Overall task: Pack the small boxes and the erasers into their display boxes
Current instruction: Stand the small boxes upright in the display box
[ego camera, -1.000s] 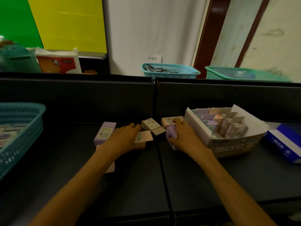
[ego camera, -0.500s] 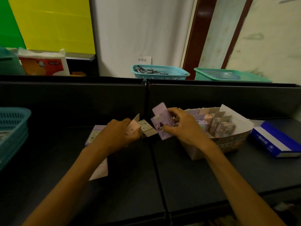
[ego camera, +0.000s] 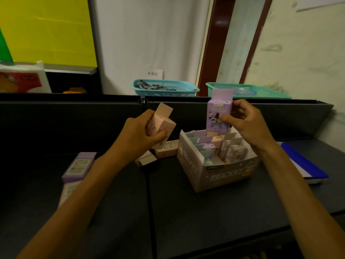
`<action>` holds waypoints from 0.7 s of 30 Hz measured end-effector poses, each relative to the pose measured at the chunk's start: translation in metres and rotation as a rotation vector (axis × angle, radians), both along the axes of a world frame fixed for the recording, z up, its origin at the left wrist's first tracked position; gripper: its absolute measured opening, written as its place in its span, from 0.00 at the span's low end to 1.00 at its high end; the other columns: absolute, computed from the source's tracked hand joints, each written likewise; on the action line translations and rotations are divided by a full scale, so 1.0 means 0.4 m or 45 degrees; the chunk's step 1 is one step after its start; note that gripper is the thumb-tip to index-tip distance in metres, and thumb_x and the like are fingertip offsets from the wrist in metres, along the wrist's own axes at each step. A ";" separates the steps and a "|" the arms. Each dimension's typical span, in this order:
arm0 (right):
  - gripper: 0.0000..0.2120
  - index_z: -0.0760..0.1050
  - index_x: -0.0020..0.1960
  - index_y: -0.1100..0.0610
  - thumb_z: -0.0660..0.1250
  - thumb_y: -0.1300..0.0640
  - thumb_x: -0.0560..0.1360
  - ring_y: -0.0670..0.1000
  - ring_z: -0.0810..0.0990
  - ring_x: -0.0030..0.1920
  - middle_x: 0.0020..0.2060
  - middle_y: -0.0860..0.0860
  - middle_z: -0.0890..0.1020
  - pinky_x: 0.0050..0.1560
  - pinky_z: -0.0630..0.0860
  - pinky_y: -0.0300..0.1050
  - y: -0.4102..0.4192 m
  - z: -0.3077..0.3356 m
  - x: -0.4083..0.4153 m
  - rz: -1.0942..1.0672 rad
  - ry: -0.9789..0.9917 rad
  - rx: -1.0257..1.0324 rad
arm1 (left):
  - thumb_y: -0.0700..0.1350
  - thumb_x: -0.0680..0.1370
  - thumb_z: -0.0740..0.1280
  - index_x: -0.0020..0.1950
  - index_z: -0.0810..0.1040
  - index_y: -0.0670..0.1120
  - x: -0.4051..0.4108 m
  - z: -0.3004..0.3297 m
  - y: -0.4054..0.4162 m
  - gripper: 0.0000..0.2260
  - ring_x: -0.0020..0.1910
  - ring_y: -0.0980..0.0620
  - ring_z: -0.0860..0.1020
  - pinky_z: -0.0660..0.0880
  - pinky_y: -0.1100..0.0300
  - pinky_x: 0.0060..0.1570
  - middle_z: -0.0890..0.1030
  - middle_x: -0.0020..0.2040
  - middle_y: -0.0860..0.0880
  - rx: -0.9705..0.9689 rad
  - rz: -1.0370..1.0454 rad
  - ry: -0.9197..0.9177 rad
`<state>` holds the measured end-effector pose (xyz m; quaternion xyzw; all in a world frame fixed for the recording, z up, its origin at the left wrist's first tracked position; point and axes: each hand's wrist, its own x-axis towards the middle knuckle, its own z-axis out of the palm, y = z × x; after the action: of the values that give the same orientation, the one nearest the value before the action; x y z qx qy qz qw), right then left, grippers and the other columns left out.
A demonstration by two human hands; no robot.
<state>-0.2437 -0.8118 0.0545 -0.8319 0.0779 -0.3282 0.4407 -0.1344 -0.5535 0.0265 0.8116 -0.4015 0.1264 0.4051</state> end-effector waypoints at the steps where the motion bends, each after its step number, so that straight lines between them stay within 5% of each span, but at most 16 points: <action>1: 0.17 0.73 0.58 0.52 0.72 0.55 0.71 0.42 0.79 0.53 0.53 0.45 0.80 0.51 0.75 0.37 -0.029 -0.002 -0.003 -0.002 0.004 -0.008 | 0.47 0.73 0.69 0.60 0.71 0.48 -0.007 0.007 -0.029 0.17 0.46 0.62 0.76 0.73 0.72 0.36 0.77 0.58 0.51 -0.038 -0.003 -0.013; 6: 0.18 0.72 0.58 0.52 0.72 0.58 0.71 0.39 0.78 0.50 0.52 0.45 0.79 0.46 0.73 0.33 -0.172 -0.004 -0.007 0.044 0.083 -0.059 | 0.48 0.72 0.70 0.63 0.72 0.49 -0.043 0.049 -0.179 0.20 0.50 0.59 0.76 0.73 0.71 0.40 0.75 0.57 0.55 -0.138 0.016 -0.018; 10: 0.23 0.68 0.63 0.51 0.73 0.58 0.71 0.42 0.76 0.53 0.54 0.44 0.76 0.51 0.72 0.37 -0.284 -0.002 -0.002 0.082 0.128 -0.081 | 0.44 0.72 0.72 0.65 0.71 0.49 -0.073 0.077 -0.295 0.23 0.43 0.65 0.75 0.73 0.74 0.39 0.74 0.53 0.58 -0.159 0.013 -0.013; 16: 0.25 0.69 0.64 0.51 0.73 0.59 0.70 0.44 0.76 0.53 0.54 0.45 0.77 0.49 0.71 0.35 -0.412 -0.012 0.013 0.183 0.145 -0.142 | 0.43 0.69 0.74 0.56 0.71 0.51 -0.092 0.074 -0.438 0.19 0.45 0.65 0.77 0.75 0.74 0.41 0.76 0.47 0.60 -0.061 -0.024 0.091; 21: 0.23 0.70 0.63 0.51 0.73 0.56 0.71 0.39 0.76 0.50 0.53 0.43 0.77 0.46 0.70 0.32 -0.462 -0.028 0.034 0.264 0.146 -0.164 | 0.44 0.67 0.76 0.58 0.69 0.53 -0.085 0.061 -0.499 0.24 0.48 0.58 0.80 0.80 0.63 0.44 0.79 0.51 0.53 0.076 -0.002 0.172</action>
<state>-0.2303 -0.9966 0.0432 -0.8794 -0.0048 -0.2372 0.4129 -0.1685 -0.7530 0.0511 0.8297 -0.3775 0.0592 0.4069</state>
